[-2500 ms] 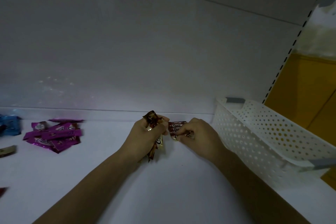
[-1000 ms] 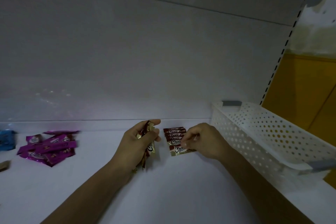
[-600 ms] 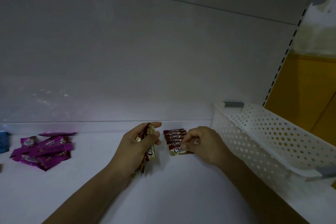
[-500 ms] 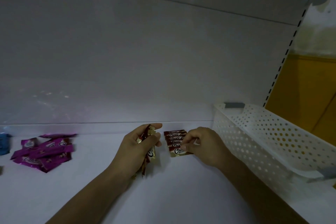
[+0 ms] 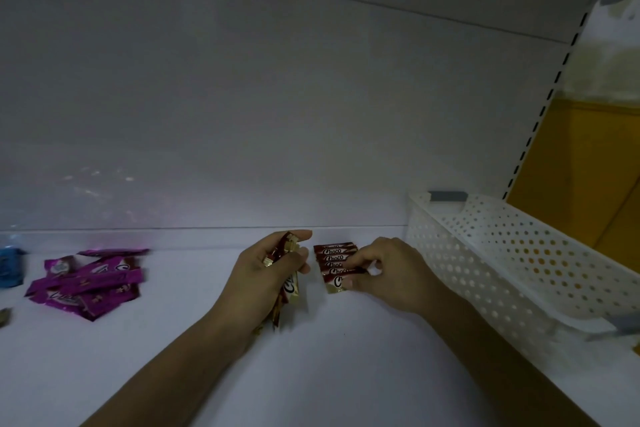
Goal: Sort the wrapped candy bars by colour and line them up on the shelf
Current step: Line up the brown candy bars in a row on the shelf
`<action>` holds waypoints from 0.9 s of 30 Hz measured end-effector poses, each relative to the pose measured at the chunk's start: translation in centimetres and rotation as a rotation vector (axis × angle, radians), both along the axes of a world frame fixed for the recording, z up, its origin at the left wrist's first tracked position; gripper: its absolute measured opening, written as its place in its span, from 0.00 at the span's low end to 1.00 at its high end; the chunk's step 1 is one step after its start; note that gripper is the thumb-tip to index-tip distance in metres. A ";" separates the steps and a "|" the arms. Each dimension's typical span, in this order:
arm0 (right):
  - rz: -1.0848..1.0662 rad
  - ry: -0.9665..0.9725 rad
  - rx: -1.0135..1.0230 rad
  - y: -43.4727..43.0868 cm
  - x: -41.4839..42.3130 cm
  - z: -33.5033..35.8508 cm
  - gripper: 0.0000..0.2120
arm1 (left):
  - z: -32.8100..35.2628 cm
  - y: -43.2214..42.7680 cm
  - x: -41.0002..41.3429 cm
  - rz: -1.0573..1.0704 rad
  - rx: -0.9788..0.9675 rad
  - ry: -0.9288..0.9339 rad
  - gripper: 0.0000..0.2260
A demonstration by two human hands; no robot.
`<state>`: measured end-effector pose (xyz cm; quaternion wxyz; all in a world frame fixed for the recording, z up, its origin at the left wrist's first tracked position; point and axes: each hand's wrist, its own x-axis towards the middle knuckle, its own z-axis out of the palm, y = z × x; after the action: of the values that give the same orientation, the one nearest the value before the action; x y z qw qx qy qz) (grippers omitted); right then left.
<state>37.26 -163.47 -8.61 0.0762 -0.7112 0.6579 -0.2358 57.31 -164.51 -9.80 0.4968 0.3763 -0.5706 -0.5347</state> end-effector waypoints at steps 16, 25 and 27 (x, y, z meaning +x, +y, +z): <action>-0.050 -0.050 -0.074 0.4 0.6 0.3 0.08 | 0.1 0.1 0.0 -0.044 0.016 0.030 0.09; 0.246 -0.816 0.033 2.1 4.6 1.7 0.04 | 0.3 0.9 0.0 -0.200 -0.117 -0.171 0.24; 0.153 -0.927 0.021 2.0 4.4 2.0 0.04 | 0.3 0.8 0.0 -0.177 -0.113 -0.154 0.14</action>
<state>41.66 -161.45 -6.60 0.3863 -0.5765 0.5024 -0.5158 57.32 -163.71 -9.46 0.4227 0.3358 -0.6675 -0.5128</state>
